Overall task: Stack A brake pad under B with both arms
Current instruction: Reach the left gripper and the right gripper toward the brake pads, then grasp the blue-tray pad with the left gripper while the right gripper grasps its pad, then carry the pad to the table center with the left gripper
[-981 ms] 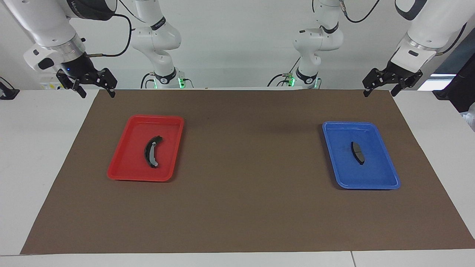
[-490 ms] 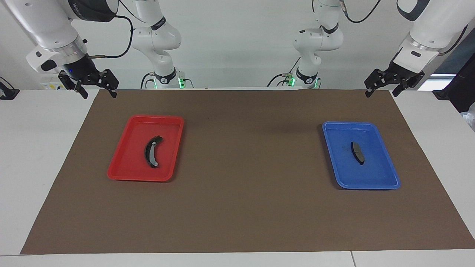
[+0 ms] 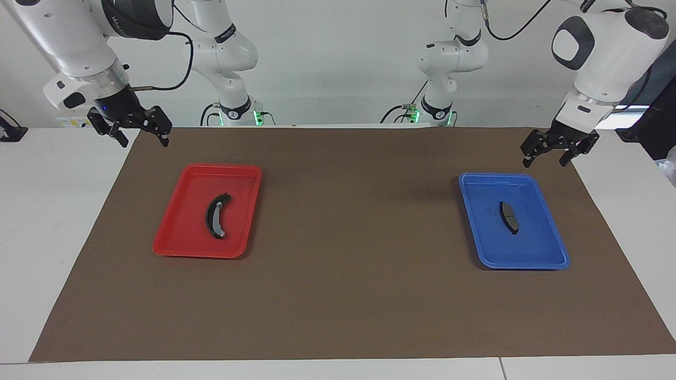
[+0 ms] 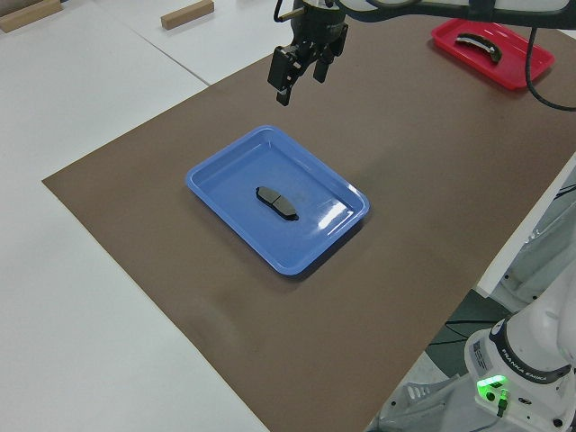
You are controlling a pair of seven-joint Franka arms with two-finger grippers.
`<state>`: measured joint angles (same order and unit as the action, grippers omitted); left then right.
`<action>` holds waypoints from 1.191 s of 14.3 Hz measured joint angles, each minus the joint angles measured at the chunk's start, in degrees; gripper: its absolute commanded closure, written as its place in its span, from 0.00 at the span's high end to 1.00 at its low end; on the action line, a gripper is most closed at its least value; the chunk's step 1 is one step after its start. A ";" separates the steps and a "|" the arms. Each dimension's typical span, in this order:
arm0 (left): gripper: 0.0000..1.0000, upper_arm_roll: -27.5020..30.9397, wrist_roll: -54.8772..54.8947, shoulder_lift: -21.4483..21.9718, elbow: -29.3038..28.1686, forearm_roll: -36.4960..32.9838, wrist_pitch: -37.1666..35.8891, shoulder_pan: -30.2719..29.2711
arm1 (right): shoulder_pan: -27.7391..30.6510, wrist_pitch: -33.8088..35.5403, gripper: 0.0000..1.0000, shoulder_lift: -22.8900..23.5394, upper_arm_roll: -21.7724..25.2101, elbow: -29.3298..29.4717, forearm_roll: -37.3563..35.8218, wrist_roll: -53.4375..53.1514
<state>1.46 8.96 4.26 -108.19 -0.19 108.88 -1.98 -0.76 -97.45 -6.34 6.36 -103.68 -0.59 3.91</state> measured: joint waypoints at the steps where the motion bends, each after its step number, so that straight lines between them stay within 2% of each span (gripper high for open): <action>1: 1.00 0.04 1.59 -0.14 -2.56 0.00 3.11 -0.81 | -0.49 -3.88 1.00 0.17 -0.06 -3.03 0.05 -0.87; 3: 1.00 0.08 3.41 -1.09 -6.98 0.00 8.72 -2.06 | -2.65 -12.09 1.00 1.43 -0.18 -9.71 0.06 -3.23; 5: 1.00 0.08 3.72 -3.60 -9.91 0.00 13.67 -2.28 | -4.54 -19.35 1.00 4.63 -0.38 -14.76 0.06 -5.57; 9: 0.97 0.04 3.72 -10.10 -12.45 0.00 22.16 -2.28 | -5.67 -31.95 1.00 10.76 -0.43 -20.78 0.06 -6.78; 13: 0.94 0.10 3.73 -13.06 -15.74 0.00 27.36 -2.41 | -5.82 -35.99 1.00 13.45 -0.44 -23.44 0.06 -6.79; 16: 0.89 0.09 3.73 -13.34 -19.47 0.00 31.58 -3.05 | -5.84 -36.85 0.82 15.31 -0.44 -23.58 0.06 -6.51; 17: 0.80 0.10 3.73 -13.35 -20.38 0.00 32.25 -3.32 | -5.88 -36.88 0.81 15.44 -0.44 -23.58 0.05 -6.15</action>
<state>1.56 12.70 -9.09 -128.57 -0.19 141.12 -5.29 -6.64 -134.33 9.10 5.92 -127.26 -0.54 -2.24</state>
